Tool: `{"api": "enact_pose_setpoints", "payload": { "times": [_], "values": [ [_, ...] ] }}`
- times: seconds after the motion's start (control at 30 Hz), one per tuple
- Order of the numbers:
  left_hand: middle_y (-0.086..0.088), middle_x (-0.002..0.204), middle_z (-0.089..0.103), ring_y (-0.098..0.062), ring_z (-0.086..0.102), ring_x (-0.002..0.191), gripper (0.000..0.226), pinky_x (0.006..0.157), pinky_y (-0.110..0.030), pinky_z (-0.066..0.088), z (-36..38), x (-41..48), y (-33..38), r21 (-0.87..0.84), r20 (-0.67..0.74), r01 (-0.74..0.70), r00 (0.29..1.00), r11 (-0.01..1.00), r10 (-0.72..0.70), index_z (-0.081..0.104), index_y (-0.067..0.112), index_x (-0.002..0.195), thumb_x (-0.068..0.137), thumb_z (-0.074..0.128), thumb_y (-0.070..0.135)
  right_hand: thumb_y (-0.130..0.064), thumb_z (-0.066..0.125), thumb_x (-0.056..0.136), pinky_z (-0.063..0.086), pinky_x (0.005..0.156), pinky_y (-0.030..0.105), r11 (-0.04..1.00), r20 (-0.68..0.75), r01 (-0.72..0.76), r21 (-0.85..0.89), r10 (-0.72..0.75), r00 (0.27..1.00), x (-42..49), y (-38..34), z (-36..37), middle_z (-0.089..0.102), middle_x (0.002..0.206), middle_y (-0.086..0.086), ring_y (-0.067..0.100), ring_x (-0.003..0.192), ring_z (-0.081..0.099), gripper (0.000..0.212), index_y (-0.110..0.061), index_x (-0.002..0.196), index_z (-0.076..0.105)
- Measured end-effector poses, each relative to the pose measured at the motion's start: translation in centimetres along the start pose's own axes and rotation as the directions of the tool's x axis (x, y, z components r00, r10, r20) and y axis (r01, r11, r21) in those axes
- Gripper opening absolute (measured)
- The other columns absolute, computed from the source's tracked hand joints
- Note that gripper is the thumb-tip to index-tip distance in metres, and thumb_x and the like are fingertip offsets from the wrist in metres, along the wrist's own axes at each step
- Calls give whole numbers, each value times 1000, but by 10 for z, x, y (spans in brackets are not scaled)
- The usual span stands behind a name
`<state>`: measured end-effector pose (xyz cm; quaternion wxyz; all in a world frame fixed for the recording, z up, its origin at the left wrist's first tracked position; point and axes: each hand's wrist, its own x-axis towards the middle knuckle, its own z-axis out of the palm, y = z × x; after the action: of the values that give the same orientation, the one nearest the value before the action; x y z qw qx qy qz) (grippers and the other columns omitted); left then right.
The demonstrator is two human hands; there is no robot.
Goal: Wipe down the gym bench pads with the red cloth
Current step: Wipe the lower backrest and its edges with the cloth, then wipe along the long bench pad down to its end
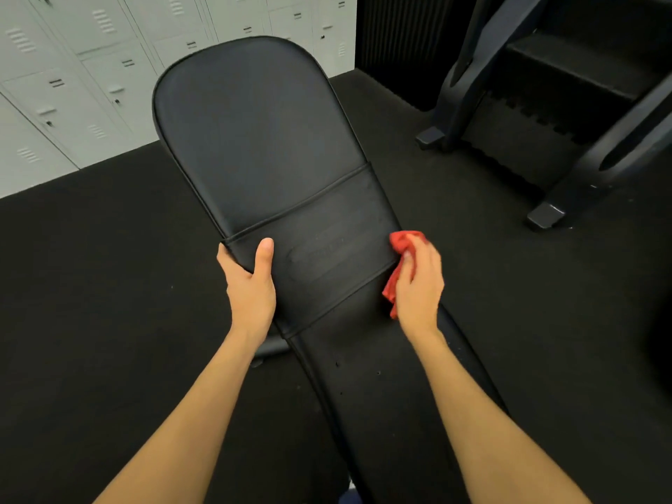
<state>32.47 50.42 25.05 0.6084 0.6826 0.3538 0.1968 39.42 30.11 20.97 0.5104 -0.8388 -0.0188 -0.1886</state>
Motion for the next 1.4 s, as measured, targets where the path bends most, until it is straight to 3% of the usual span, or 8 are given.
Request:
{"api": "enact_pose_setpoints", "payload": {
  "times": [0.1, 0.33, 0.73, 0.9, 1.0, 1.23, 1.33, 1.4],
  "values": [
    [2, 158, 35, -7, 34, 137, 90, 105, -20, 24, -1, -1, 1, -12, 14, 0, 1000, 1000, 1, 7, 21, 160, 94, 59, 54, -4, 41, 98, 51, 76, 35, 944, -226, -327, 49, 329, 917, 17, -19, 20, 56, 117, 14, 33, 89, 65, 29, -13, 115, 62],
    [-2, 162, 29, -16, 30, 146, 91, 111, -22, 23, -5, 2, 0, -12, 109, -6, 994, 1000, 7, -2, 20, 159, 97, 56, 52, 4, 48, 95, 30, 109, 42, 977, -171, -143, -158, 116, 978, -64, -59, 57, 47, 138, 17, 33, 131, 43, 39, -5, 132, 54],
    [-6, 167, 16, -22, 19, 152, 94, 122, -36, 16, -14, -1, 6, 39, 223, 14, 975, 999, -22, -7, 19, 159, 97, 51, 57, 10, 69, 79, 15, 118, 45, 988, 213, 2, -154, 31, 977, -184, -77, 57, 28, 156, 1, 20, 147, 13, 78, -23, 144, 42],
    [-17, 151, 40, -31, 40, 139, 70, 115, -38, 30, -32, -57, -19, 310, 247, 110, 950, 944, -192, 30, 12, 154, 99, 50, 51, 4, 53, 93, 44, 105, 38, 990, 332, -71, 119, 28, 943, -216, -65, 12, 48, 142, -6, 24, 129, 50, 46, -26, 127, 61],
    [-7, 116, 66, -21, 63, 107, 21, 97, -37, 49, -41, -113, -38, 114, 117, 174, 975, 978, -187, 60, 19, 118, 100, 58, 29, -18, 43, 102, 54, 72, 19, 898, 269, -329, 292, 253, 929, -195, -73, -20, 63, 116, -21, 4, 85, 67, 40, -52, 116, 59],
    [0, 100, 76, -16, 75, 87, 28, 61, -28, 59, 0, -169, -14, -367, 416, 363, 888, 856, -198, 66, 21, 113, 91, 70, 38, -78, 32, 84, 42, 98, 22, 805, 731, -487, 339, 101, 675, -124, -82, -57, 55, 135, -16, -3, 121, 52, 53, -58, 131, 44],
    [-10, 91, 74, -23, 73, 66, 18, 50, -40, 58, 12, -159, -13, -371, 167, 201, 975, 906, -148, 60, 18, 110, 94, 68, 18, -76, 39, 79, 39, 99, 27, 769, 733, -515, 378, 92, 674, -83, -66, -78, 62, 128, -9, -1, 118, 56, 61, -40, 125, 60],
    [-2, 101, 73, -17, 73, 83, 28, 64, -43, 61, 12, -138, -15, -145, -63, -161, 986, 976, 153, 60, 23, 118, 94, 61, 9, -66, 39, 87, 40, 91, 28, 842, 651, -435, 319, 139, 747, -53, -50, -92, 68, 117, -13, -2, 111, 60, 45, -40, 113, 65]
  ]
}}
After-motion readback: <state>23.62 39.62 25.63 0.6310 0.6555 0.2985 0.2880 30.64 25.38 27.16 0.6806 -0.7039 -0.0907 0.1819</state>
